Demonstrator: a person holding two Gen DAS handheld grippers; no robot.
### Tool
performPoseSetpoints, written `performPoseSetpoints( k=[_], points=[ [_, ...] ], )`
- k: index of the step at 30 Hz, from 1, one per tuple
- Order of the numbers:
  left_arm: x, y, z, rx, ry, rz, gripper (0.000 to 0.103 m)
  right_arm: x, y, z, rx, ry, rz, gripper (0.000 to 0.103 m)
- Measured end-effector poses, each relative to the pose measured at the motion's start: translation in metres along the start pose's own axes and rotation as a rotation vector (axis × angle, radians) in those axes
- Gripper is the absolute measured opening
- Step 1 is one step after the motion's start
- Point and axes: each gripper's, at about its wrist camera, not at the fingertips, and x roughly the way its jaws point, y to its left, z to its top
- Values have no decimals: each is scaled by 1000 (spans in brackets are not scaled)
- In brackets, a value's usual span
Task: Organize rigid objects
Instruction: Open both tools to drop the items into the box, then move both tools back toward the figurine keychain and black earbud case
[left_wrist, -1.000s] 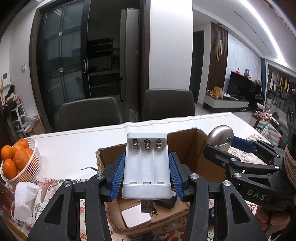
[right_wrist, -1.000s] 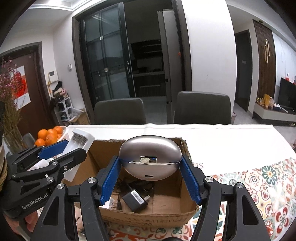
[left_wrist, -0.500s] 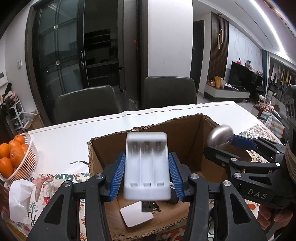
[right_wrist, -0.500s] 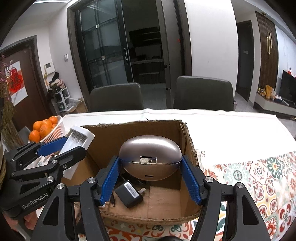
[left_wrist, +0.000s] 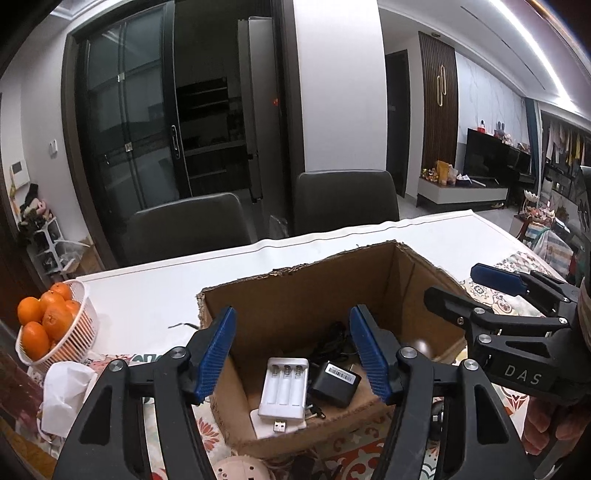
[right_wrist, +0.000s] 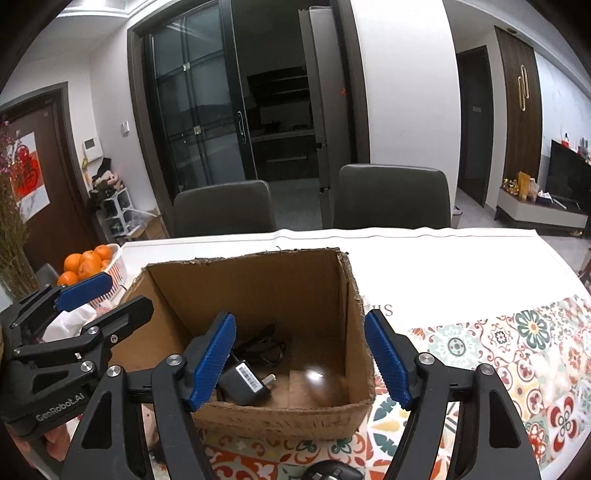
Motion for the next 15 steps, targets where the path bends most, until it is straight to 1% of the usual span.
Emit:
performPoseSetpoints(
  k=[10, 15],
  points=[
    [-30, -6, -9, -4, -13, 40, 63, -28, -2, -7, 1, -41, -3, 73],
    [-41, -8, -18, -19, -8, 39, 63, -40, -4, -15, 4, -55, -4, 73]
  ],
)
